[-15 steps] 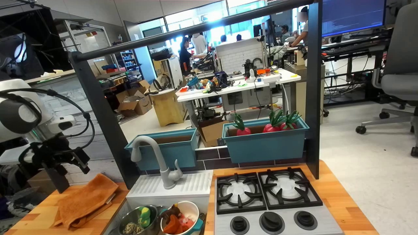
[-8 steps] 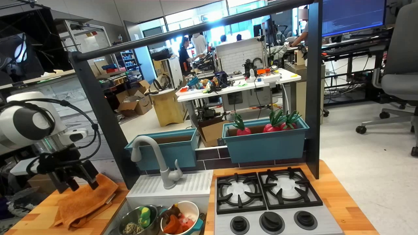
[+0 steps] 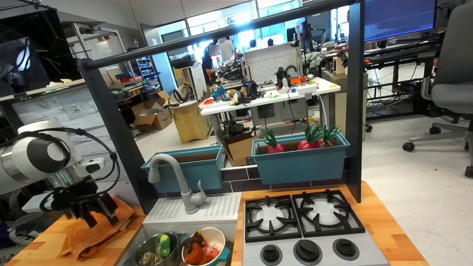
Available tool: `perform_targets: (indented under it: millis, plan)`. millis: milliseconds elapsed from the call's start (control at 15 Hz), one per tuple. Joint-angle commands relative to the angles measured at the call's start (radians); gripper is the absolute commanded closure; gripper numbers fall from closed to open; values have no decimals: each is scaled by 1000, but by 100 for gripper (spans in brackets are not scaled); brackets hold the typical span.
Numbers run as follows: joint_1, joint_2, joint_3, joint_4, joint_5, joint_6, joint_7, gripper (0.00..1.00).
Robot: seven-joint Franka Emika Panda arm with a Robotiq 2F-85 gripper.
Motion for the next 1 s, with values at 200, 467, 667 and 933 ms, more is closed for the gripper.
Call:
perform_targets:
  millis: [200, 467, 667, 933]
  plan:
    - [-69, 22, 111, 134, 123, 1, -28, 0]
    - [-55, 38, 99, 151, 140, -31, -6, 0]
    - [-65, 80, 104, 190, 146, -35, -7, 0]
    - [-3, 158, 60, 218, 91, 159, -22, 0]
